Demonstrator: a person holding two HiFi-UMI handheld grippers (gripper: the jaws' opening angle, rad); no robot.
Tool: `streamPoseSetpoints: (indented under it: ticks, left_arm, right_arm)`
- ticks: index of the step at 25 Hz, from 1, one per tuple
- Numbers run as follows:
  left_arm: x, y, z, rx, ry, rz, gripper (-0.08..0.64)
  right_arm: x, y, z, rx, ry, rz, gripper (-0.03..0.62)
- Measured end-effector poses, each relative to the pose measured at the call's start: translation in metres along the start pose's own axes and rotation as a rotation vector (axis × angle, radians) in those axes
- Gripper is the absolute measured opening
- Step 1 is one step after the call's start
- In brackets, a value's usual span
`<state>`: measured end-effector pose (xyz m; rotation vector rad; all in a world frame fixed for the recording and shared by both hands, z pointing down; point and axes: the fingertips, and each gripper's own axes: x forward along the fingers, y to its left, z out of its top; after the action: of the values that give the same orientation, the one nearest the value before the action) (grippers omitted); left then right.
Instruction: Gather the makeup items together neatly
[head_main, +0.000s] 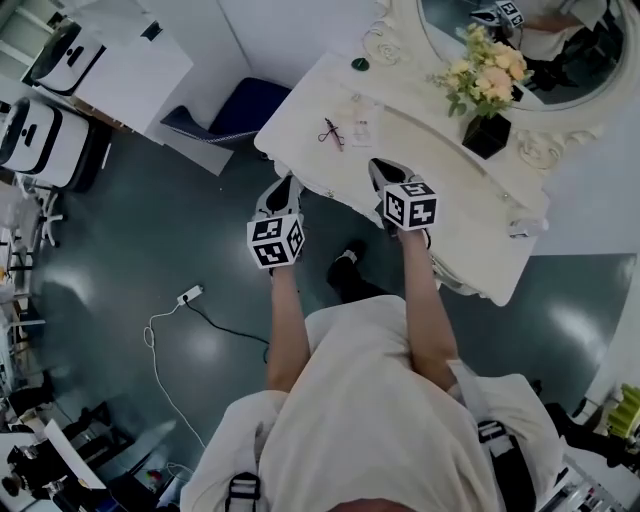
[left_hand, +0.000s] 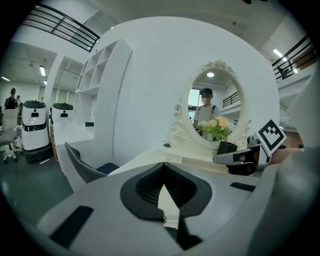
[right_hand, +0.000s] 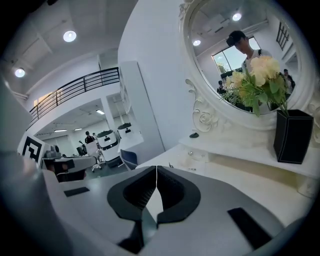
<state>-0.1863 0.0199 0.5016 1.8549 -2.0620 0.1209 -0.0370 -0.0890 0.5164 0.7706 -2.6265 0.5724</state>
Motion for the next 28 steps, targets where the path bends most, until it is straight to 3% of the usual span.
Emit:
streamPoseSetpoints:
  ticks: [11, 20, 28]
  left_arm:
    - [0.102, 0.006, 0.046, 0.066, 0.038, -0.081, 0.014]
    - [0.161, 0.018, 0.075, 0.128, 0.026, -0.094, 0.015]
    - [0.185, 0.019, 0.064, 0.118, 0.061, -0.104, 0.015]
  right_arm:
    - [0.054, -0.067, 0.071, 0.034, -0.053, -0.080, 0.041]
    - [0.107, -0.094, 0.111, 0.032, -0.089, -0.056, 0.041]
    - [0.118, -0.088, 0.098, -0.026, -0.046, -0.040, 0.041]
